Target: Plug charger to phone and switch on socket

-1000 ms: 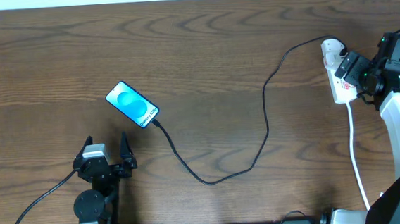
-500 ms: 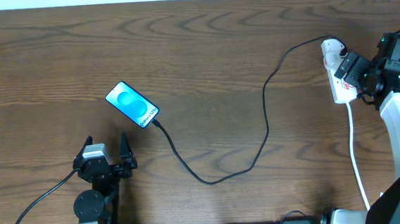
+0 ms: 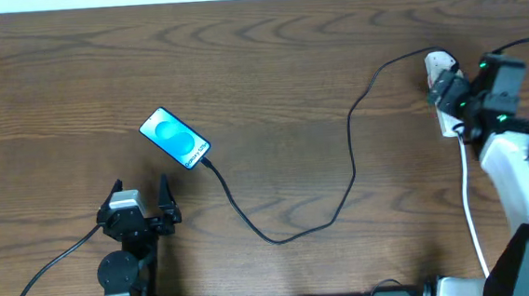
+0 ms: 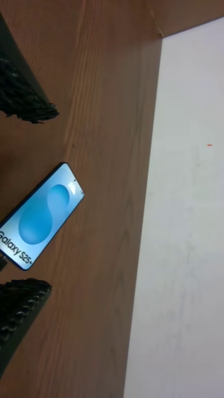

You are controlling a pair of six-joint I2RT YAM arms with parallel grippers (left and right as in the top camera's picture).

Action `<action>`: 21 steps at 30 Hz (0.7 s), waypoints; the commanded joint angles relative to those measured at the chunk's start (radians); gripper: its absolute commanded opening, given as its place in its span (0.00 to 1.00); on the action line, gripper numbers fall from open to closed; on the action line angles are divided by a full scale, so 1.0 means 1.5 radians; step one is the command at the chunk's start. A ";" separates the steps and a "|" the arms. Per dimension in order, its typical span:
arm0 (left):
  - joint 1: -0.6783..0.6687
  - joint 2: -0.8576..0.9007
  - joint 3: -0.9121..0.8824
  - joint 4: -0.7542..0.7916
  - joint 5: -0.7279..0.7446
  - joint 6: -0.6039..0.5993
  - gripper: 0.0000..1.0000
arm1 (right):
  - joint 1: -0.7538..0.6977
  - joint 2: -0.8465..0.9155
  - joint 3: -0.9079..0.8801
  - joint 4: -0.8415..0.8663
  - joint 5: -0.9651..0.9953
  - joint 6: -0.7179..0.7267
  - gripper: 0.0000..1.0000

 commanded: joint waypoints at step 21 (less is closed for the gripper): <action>-0.002 -0.004 -0.010 -0.027 -0.011 0.007 0.82 | 0.051 -0.172 -0.239 0.203 0.046 0.007 0.99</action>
